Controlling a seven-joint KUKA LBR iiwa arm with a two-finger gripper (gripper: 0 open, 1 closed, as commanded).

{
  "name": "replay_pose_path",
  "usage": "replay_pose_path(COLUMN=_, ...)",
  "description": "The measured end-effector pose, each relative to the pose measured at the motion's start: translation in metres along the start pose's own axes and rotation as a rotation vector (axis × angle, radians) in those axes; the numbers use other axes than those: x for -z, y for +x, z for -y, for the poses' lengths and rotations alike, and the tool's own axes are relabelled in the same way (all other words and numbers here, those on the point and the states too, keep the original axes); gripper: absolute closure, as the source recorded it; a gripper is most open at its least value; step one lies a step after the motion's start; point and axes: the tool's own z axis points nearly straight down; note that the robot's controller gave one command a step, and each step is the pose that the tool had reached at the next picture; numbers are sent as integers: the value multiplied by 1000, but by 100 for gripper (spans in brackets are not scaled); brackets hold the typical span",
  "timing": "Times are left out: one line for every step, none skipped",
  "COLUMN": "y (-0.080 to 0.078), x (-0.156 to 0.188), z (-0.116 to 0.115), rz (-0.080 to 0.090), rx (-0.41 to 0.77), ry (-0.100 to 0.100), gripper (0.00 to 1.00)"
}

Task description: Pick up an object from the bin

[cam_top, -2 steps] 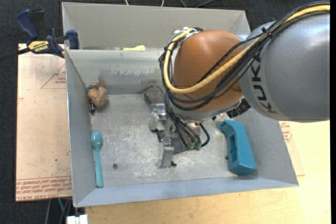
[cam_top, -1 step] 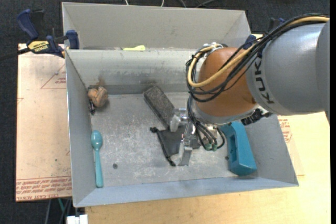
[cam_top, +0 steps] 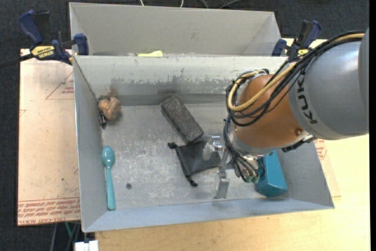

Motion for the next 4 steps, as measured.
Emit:
replay_pose_path(y=-34, x=22, z=-11, rz=-2, rx=-80, ry=2, gripper=0)
replay_pose_path(y=-35, x=-31, z=10, rz=-4, rx=-87, ry=-1, gripper=0)
replay_pose_path(y=-34, x=-27, z=-17, rz=9, rx=-473, ry=-4, gripper=100)
replay_pose_path(y=-34, x=-27, z=-17, rz=9, rx=-473, ry=-4, gripper=100)
